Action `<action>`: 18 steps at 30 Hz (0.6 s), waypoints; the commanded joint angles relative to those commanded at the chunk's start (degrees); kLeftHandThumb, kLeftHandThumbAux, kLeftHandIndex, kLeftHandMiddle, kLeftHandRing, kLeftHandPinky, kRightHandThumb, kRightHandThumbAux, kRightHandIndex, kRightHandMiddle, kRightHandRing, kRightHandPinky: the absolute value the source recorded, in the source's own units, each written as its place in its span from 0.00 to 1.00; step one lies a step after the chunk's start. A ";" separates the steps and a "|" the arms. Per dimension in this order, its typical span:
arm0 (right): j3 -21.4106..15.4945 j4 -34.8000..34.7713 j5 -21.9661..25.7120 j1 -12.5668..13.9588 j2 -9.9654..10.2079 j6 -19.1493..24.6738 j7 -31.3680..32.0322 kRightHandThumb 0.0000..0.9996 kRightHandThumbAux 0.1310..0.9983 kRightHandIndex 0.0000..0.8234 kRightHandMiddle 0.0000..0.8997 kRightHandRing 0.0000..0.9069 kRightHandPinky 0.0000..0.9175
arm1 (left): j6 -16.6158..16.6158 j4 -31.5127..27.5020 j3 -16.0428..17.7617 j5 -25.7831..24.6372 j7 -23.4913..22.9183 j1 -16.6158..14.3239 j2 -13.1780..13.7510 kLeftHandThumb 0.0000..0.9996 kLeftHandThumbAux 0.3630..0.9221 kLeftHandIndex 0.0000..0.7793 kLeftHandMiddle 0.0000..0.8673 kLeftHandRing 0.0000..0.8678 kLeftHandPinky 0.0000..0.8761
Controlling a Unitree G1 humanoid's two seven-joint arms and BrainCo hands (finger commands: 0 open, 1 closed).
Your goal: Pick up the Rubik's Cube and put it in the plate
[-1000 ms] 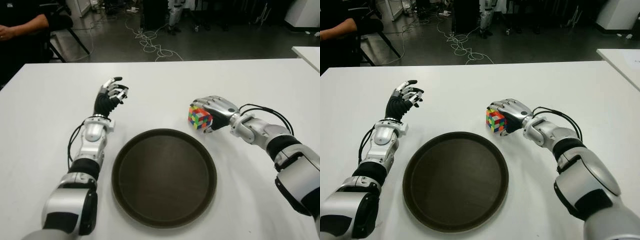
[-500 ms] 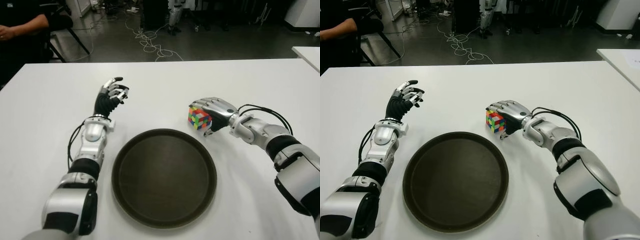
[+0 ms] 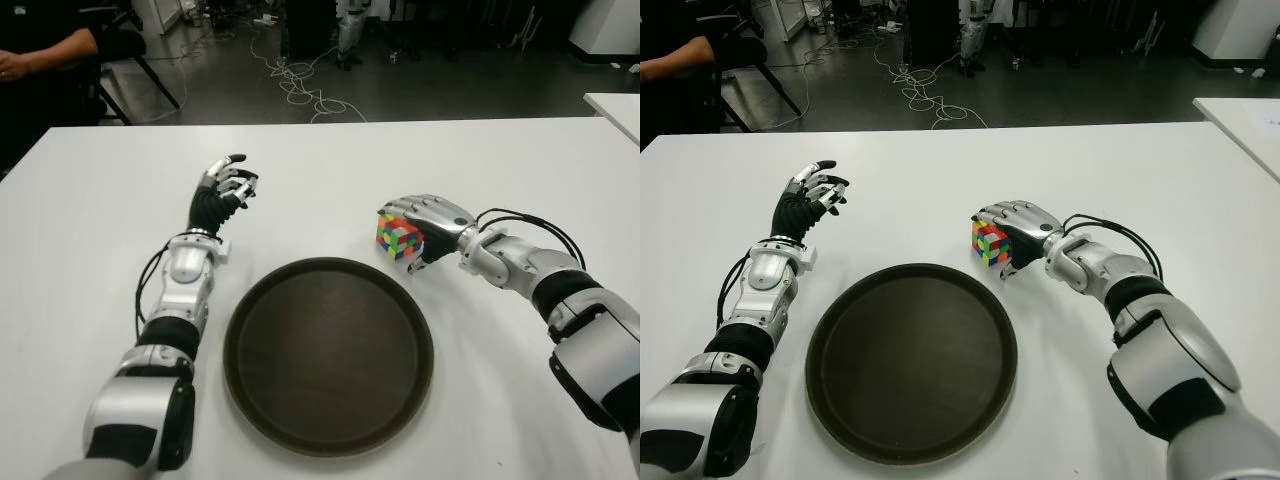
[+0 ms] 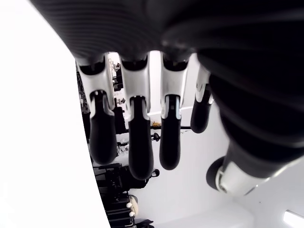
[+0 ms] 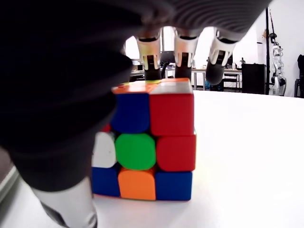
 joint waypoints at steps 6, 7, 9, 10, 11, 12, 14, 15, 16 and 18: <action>-0.17 0.11 -0.12 -0.13 0.05 0.19 -0.09 0.03 0.84 0.08 0.13 0.13 0.14 | 0.01 -0.14 0.12 -0.22 -0.10 -0.07 -0.08 0.31 0.55 0.29 0.46 0.56 0.63; -0.19 0.11 -0.13 -0.17 0.05 0.20 -0.08 0.03 0.84 0.09 0.13 0.14 0.14 | 0.04 -0.15 0.12 -0.23 -0.09 -0.10 -0.08 0.31 0.55 0.29 0.46 0.56 0.63; -0.06 0.08 -0.42 -0.21 0.02 0.47 -0.81 0.08 0.84 0.10 0.15 0.16 0.17 | -0.02 -0.18 0.06 -0.10 0.05 -0.11 -0.02 0.30 0.54 0.29 0.46 0.55 0.63; 0.00 0.06 -0.57 -0.20 0.02 0.65 -1.35 0.10 0.84 0.11 0.15 0.16 0.18 | -0.04 -0.19 0.03 -0.04 0.11 -0.12 0.01 0.30 0.54 0.29 0.46 0.55 0.63; 0.03 0.05 -0.66 -0.21 0.02 0.77 -1.70 0.17 0.84 0.13 0.17 0.19 0.21 | -0.05 -0.21 0.02 -0.01 0.14 -0.13 0.03 0.30 0.54 0.29 0.46 0.55 0.63; -0.03 0.03 -0.67 -0.14 0.07 1.02 -2.39 0.21 0.83 0.14 0.19 0.21 0.23 | -0.06 -0.21 0.02 0.02 0.16 -0.13 0.06 0.29 0.54 0.29 0.46 0.56 0.63; -0.25 0.01 -0.51 0.03 0.20 1.42 -3.53 0.30 0.83 0.18 0.23 0.25 0.28 | -0.06 -0.20 0.01 0.05 0.16 -0.12 0.11 0.29 0.54 0.29 0.47 0.56 0.63; -0.37 0.01 -0.39 0.10 0.27 1.57 -3.96 0.34 0.83 0.20 0.25 0.27 0.29 | -0.06 -0.19 0.01 0.05 0.15 -0.13 0.14 0.29 0.54 0.29 0.47 0.56 0.63; -0.60 0.01 -0.17 0.24 0.35 1.78 -4.56 0.39 0.83 0.22 0.27 0.29 0.31 | -0.06 -0.17 0.00 0.08 0.14 -0.14 0.17 0.29 0.53 0.29 0.47 0.57 0.63; -1.00 -0.02 0.14 0.45 0.51 2.18 -5.51 0.54 0.76 0.35 0.30 0.32 0.35 | -0.06 -0.15 -0.03 0.10 0.06 -0.17 0.22 0.29 0.52 0.28 0.47 0.57 0.63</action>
